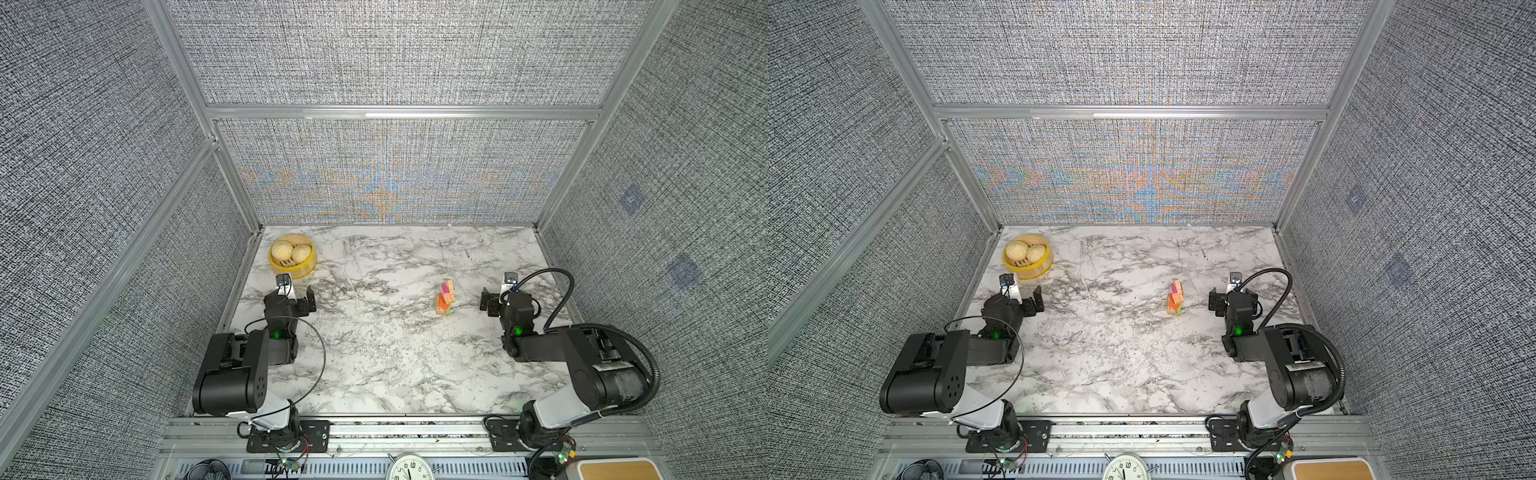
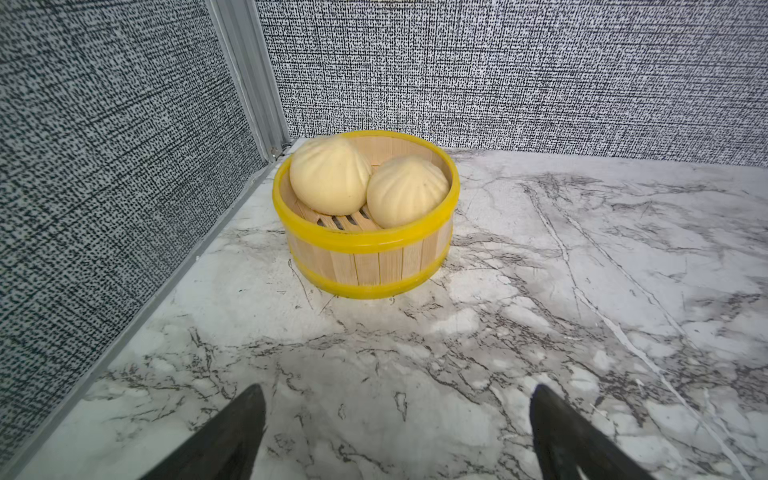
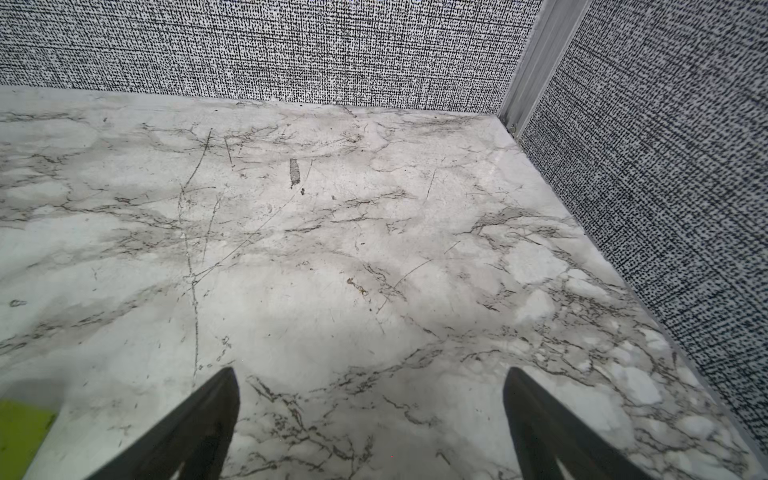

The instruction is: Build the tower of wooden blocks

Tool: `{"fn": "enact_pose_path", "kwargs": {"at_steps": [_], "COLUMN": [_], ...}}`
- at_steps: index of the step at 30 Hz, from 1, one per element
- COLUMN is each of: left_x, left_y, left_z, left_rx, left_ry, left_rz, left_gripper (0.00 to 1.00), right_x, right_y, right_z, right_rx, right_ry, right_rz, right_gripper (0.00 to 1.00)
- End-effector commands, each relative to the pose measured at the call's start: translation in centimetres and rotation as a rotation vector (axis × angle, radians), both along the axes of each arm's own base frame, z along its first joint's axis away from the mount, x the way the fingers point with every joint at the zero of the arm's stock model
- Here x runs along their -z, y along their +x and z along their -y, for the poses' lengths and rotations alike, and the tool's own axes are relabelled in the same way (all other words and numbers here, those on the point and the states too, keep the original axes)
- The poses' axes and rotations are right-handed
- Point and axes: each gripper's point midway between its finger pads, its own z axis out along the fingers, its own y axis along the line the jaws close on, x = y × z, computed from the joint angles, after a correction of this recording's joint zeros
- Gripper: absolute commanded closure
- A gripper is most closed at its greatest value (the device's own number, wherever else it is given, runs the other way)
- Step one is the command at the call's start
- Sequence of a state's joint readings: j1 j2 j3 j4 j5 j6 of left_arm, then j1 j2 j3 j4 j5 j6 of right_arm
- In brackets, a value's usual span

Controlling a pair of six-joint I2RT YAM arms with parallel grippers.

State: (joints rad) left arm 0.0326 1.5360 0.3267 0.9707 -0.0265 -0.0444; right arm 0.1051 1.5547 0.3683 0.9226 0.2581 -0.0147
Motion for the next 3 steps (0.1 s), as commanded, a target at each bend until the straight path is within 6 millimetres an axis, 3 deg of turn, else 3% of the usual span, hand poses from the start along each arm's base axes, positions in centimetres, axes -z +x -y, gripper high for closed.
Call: {"fn": "enact_pose_path", "kwargs": {"at_steps": [1,3], "left_x": [-0.72,-0.73], "left_y": [0.30,0.25], "left_z": [0.01,0.04], "left_rx": [0.004,0.005], "left_ry": [0.010,0.010], "left_rz": [0.029,0.029], "left_gripper": [0.01,0.01], "right_x": [-0.19,-0.20], "right_y": [0.18,0.04], "right_z": [0.07,0.11], "right_rx": [0.004,0.005], "right_ry": [0.000,0.001], "right_rz": [0.004,0.007], "right_gripper": [0.01,0.01]}}
